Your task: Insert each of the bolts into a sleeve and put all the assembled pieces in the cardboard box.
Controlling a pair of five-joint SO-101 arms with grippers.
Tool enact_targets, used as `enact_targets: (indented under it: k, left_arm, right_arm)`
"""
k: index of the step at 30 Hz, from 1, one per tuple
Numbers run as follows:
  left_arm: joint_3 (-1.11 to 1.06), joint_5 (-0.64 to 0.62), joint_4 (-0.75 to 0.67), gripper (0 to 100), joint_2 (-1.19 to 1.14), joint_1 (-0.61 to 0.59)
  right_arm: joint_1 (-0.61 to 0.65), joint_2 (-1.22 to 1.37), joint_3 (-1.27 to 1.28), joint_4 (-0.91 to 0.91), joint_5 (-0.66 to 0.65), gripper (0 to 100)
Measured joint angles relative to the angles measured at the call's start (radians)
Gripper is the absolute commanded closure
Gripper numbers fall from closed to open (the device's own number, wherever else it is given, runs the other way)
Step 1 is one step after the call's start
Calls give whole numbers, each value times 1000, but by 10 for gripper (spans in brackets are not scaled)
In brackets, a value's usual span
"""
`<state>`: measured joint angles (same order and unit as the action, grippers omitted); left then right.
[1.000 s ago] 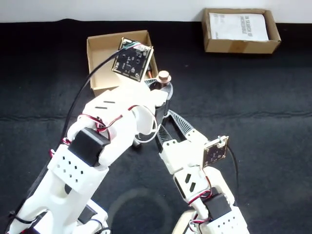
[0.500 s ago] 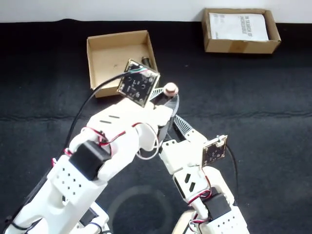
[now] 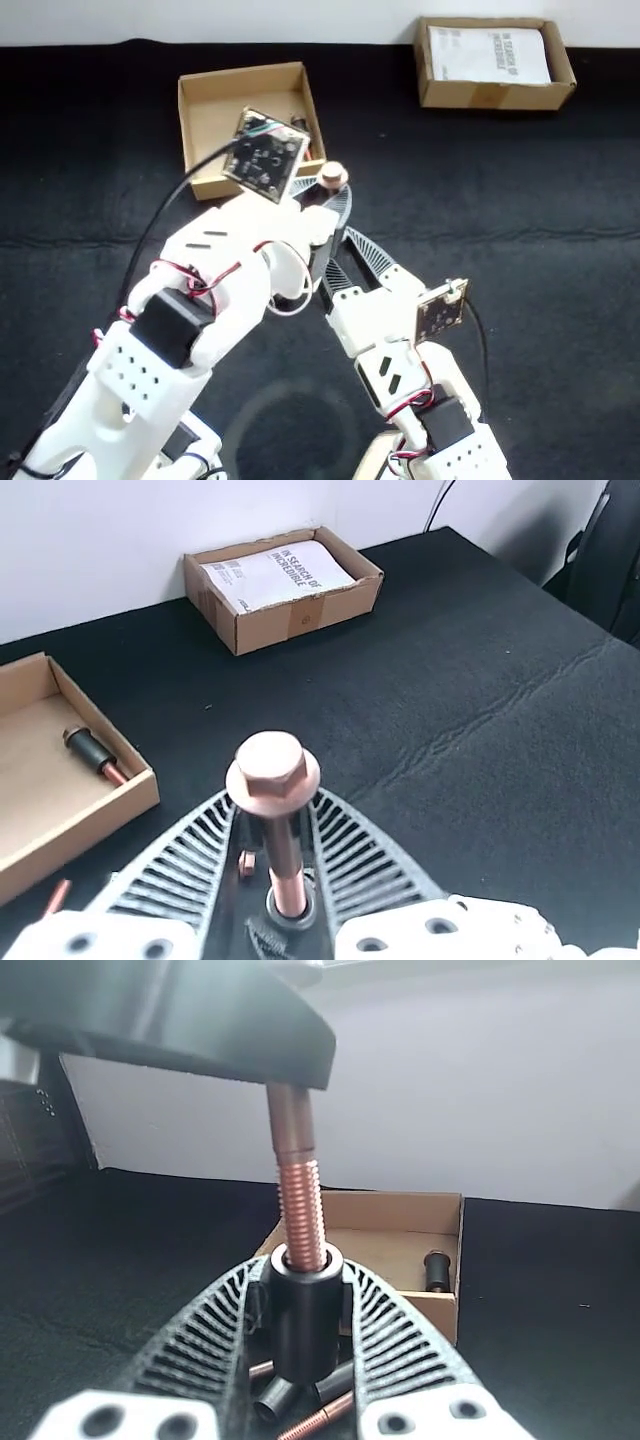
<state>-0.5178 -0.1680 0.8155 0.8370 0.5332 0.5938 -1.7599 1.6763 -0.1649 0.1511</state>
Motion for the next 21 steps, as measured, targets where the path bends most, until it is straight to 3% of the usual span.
enact_targets:
  k: [21]
  left_arm:
    - [-81, 98, -9, 990, -41, 23]
  right_arm:
    - [-5, 0, 0, 2, 0, 991]
